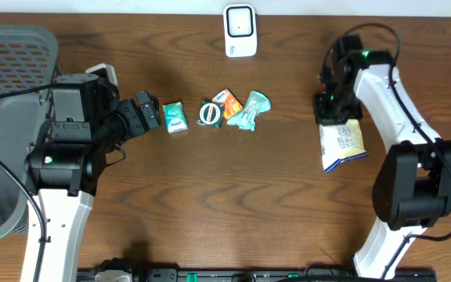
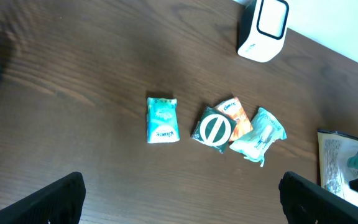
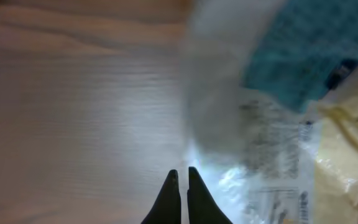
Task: Scan the item barcode
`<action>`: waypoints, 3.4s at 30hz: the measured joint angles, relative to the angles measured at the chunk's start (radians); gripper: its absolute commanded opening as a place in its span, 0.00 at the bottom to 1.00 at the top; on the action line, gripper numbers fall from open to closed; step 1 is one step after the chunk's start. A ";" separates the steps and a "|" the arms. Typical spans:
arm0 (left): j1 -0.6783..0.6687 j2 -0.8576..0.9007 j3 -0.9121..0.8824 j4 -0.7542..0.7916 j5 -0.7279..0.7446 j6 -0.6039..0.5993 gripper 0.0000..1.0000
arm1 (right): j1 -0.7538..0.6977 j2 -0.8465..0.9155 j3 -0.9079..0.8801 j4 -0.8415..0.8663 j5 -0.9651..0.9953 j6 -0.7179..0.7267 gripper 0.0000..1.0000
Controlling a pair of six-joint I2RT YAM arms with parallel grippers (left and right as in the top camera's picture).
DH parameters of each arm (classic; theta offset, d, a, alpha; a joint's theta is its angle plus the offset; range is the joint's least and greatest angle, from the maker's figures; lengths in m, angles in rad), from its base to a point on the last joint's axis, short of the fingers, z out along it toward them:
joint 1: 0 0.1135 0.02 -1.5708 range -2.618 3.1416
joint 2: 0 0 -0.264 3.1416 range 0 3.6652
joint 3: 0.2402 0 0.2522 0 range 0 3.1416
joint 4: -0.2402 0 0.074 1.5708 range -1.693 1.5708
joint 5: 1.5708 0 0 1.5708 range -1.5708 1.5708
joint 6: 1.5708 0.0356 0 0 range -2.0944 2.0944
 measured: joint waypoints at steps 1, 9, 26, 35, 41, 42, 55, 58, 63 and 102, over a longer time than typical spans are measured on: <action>0.000 0.000 0.000 0.000 0.000 0.000 0.98 | -0.007 0.001 -0.032 0.024 0.043 0.019 0.02; 0.000 0.000 0.000 0.000 0.000 0.000 0.98 | -0.131 0.001 -0.082 0.131 0.244 0.110 0.03; 0.000 0.000 0.000 0.000 0.000 0.000 0.98 | -0.181 0.001 -0.057 0.097 0.162 0.082 0.24; 0.000 0.000 0.000 0.000 0.000 0.000 0.98 | -0.251 0.001 -0.093 0.221 0.202 0.115 0.16; 0.000 0.000 0.000 0.000 0.000 0.000 0.98 | -0.257 0.001 -0.188 0.304 0.068 0.101 0.13; 0.000 0.000 0.000 0.000 0.000 0.000 0.98 | -0.256 0.001 -0.203 0.320 0.049 0.101 0.11; 0.000 0.000 0.000 0.000 0.000 0.000 0.98 | -0.164 0.001 -0.246 0.439 -0.378 0.100 0.12; 0.000 0.000 0.000 0.000 0.000 0.000 0.98 | -0.148 0.001 -0.212 0.376 -0.407 0.100 0.12; 0.000 0.000 0.000 0.000 0.000 0.000 0.98 | -0.133 0.002 -0.052 0.192 -0.412 0.079 0.11; 0.000 0.000 0.000 0.000 0.000 0.000 0.98 | 0.038 0.004 0.153 -0.223 0.018 0.134 0.03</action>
